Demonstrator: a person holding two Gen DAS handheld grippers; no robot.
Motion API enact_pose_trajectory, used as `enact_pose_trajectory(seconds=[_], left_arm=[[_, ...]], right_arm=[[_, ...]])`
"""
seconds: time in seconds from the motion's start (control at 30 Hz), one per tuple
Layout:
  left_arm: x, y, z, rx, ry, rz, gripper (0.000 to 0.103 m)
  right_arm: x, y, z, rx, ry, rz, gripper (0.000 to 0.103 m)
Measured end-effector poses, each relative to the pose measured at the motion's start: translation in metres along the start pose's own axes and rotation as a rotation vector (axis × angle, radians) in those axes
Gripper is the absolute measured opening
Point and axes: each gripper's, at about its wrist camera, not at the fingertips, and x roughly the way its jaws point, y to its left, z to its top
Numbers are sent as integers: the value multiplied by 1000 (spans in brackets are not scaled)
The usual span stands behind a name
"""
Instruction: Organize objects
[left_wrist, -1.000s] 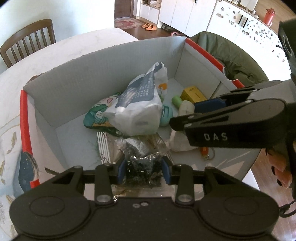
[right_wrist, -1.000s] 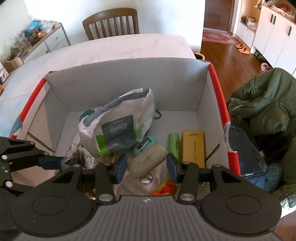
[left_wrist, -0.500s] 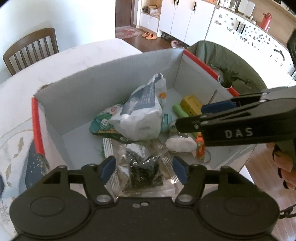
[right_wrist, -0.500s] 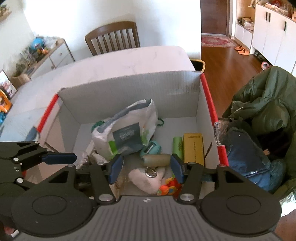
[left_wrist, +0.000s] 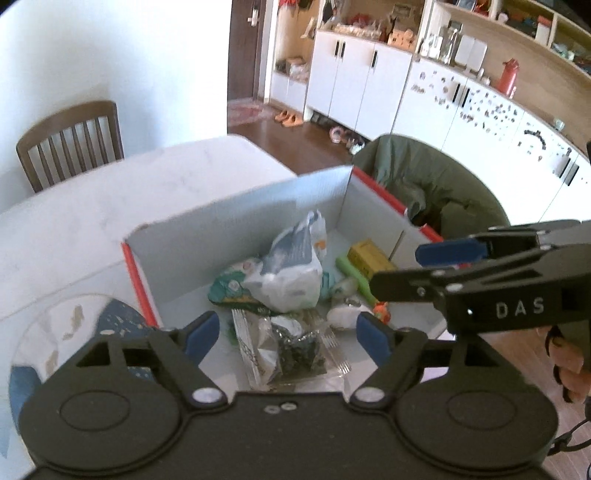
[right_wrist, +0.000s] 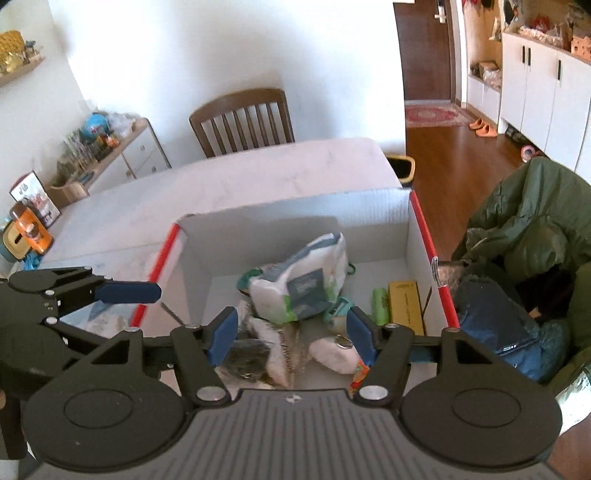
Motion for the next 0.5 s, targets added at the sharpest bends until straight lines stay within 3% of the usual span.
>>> enact_pose_trajectory(seconds=[0.37, 0.5], left_arm=[[-48, 7, -2, 34, -103, -2, 84], [-60, 12, -4, 35, -131, -10, 89]], right_arm=[[-48, 22, -5, 14, -142, -2, 74], [-61, 32, -12, 7, -182, -6, 79]])
